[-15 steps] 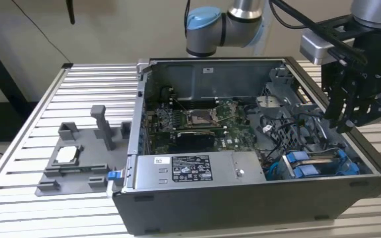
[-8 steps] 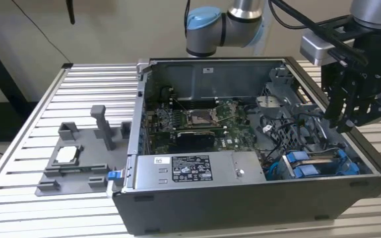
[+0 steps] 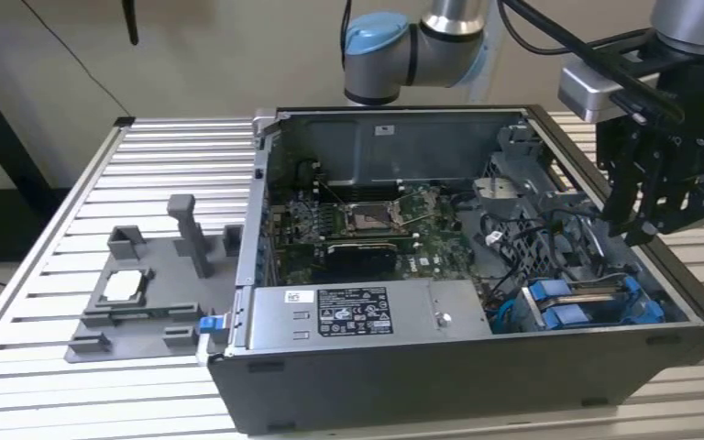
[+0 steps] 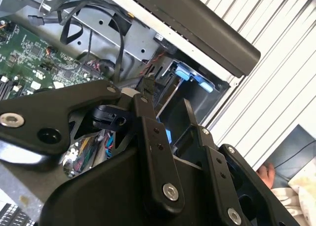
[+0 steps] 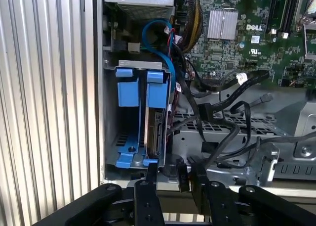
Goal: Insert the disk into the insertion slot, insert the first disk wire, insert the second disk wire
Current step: 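Insert the first disk wire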
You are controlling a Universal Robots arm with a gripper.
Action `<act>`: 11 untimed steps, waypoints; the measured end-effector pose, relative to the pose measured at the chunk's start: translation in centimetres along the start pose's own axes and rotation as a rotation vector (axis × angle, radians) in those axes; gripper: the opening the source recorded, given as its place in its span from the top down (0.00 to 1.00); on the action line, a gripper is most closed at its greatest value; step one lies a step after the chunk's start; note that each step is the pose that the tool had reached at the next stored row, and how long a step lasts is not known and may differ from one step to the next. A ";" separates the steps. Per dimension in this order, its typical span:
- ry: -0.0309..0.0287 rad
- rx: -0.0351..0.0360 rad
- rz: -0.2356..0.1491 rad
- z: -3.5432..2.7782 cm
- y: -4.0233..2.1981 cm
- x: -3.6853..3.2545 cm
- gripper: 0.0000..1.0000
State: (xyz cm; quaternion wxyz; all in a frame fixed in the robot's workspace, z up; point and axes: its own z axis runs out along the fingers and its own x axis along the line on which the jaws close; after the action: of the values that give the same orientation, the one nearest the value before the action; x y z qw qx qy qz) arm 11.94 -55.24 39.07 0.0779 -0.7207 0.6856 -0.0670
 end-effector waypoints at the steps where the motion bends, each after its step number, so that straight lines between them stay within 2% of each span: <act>1: 0.0000 0.0000 0.000 0.00 -0.01 0.00 0.59; 5: 0.0000 0.0000 0.000 0.02 -0.04 0.00 0.61; 8: 0.0000 0.0000 0.000 0.03 -0.07 0.01 0.80; 11: 0.0000 0.0000 0.000 0.04 -0.10 0.01 0.81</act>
State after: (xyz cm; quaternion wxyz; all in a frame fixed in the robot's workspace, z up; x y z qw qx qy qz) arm 12.05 -55.24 39.05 0.0778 -0.7207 0.6856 -0.0670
